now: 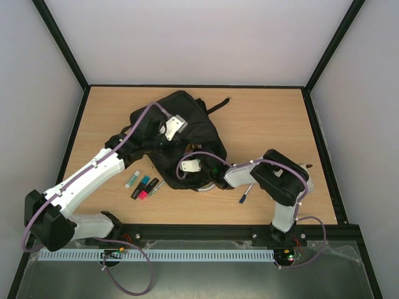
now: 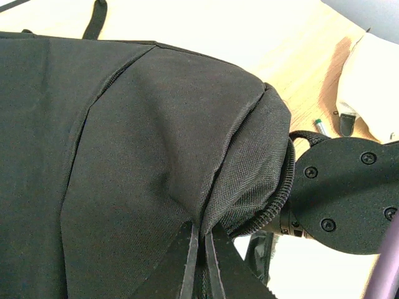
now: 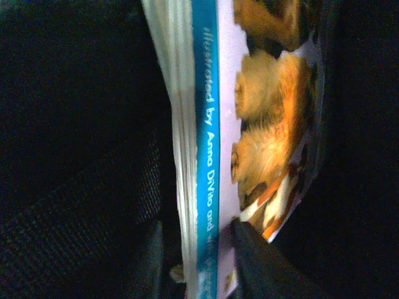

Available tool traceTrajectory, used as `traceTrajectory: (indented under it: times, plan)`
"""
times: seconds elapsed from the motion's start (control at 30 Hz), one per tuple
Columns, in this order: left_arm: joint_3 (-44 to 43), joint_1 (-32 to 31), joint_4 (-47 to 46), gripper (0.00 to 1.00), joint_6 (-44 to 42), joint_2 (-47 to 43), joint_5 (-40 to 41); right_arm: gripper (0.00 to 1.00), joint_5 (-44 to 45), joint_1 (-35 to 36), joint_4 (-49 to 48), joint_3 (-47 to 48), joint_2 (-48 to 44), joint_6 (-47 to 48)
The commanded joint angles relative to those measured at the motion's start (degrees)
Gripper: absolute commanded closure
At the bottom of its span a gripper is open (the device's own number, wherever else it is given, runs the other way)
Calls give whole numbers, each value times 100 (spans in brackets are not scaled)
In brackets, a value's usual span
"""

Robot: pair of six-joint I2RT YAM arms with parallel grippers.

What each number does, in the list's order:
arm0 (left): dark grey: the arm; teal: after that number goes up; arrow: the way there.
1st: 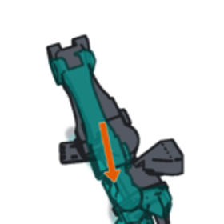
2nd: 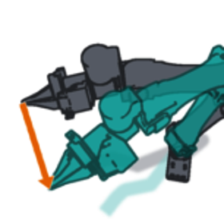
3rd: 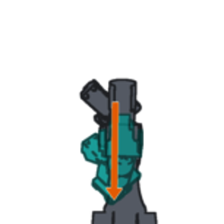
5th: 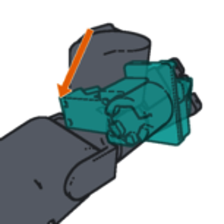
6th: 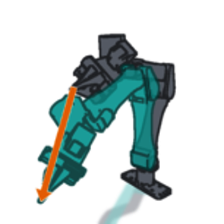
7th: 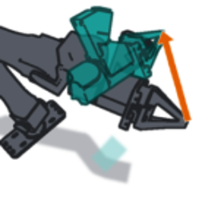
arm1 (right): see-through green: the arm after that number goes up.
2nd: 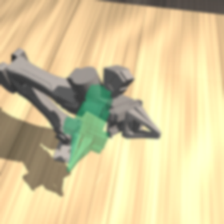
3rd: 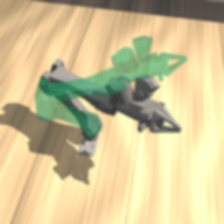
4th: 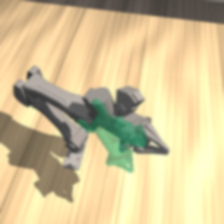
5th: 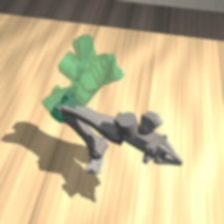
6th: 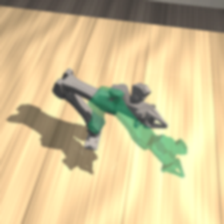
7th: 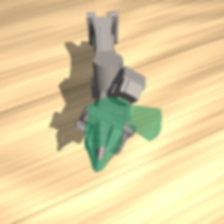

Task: Pack the student bag
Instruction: Place the book in the student bag.

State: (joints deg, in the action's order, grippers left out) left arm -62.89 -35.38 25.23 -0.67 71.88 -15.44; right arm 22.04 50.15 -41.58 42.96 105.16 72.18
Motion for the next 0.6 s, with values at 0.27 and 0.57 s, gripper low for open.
traceTrajectory:
  times: [0.27, 0.57]
  plan:
    - [-56, 79, -405, 98, 56, 56, -28, 44, -1337, -60, 3388, -258, -2356, -1455]
    - [-87, 109, -567, 98, 171, 303, -103, 51, -1638, -835, 4726, -901, -3896, -2375]
